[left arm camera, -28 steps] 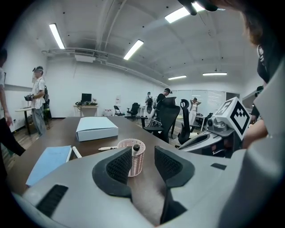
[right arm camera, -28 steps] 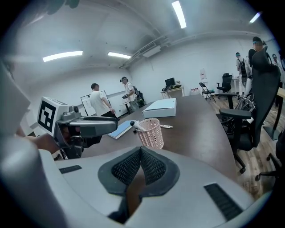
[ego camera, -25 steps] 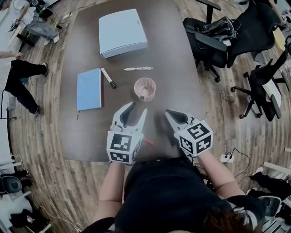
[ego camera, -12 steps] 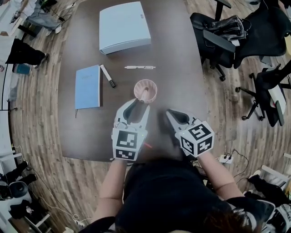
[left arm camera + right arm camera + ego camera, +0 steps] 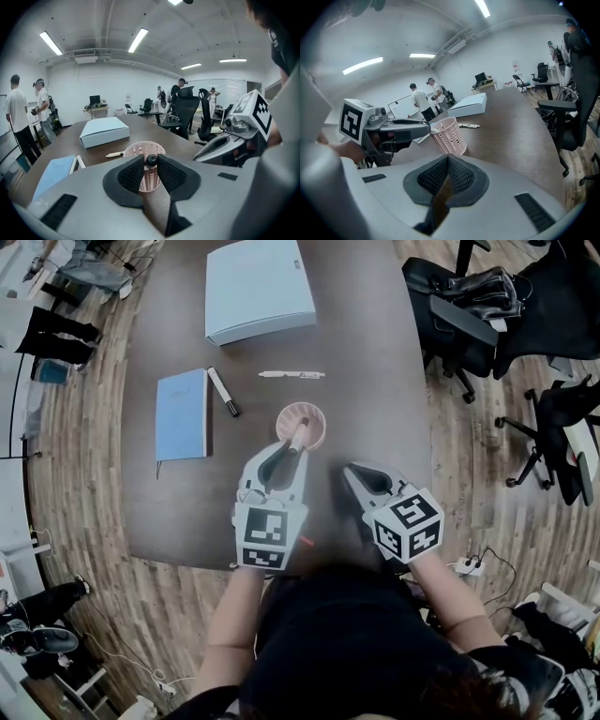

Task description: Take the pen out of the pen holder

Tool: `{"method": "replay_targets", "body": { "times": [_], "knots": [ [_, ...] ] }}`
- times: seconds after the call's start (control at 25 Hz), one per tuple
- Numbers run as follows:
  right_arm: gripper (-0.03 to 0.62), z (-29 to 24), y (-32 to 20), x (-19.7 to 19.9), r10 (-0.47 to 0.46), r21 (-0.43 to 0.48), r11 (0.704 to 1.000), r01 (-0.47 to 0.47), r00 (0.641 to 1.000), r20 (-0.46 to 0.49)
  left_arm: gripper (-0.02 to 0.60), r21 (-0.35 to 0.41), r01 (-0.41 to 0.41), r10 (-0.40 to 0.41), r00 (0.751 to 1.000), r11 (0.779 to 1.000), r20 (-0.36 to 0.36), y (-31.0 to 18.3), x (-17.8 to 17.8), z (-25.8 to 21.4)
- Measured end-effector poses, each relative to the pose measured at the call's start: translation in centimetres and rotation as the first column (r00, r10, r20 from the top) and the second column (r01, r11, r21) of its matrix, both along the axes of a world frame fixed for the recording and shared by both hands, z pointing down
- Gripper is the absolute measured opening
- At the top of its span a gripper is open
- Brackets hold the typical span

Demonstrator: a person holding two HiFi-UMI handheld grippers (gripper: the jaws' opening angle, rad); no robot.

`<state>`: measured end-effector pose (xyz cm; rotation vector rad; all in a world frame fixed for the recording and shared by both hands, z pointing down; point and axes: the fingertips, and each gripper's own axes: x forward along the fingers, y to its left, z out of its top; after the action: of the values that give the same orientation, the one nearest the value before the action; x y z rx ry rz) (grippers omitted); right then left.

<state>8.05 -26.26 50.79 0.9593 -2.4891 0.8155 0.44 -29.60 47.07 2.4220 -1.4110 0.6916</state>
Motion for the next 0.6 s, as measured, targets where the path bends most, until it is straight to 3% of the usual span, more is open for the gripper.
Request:
{"method": "replay_targets", "body": {
  "times": [0.28,0.6],
  "knots": [
    [0.017,0.15,-0.09,0.31,-0.006,-0.003,1.000,0.006,1.000,0.014,0.089,0.023,0.001,-0.002,0.999,1.000,0.051,-0.01,0.42,-0.24],
    [0.018,0.19,0.10,0.24,-0.014,-0.001,1.000,0.014,1.000,0.019,0.087,0.058,0.023,-0.025,0.999,0.998,0.021,-0.15,0.03,-1.03]
  ]
}}
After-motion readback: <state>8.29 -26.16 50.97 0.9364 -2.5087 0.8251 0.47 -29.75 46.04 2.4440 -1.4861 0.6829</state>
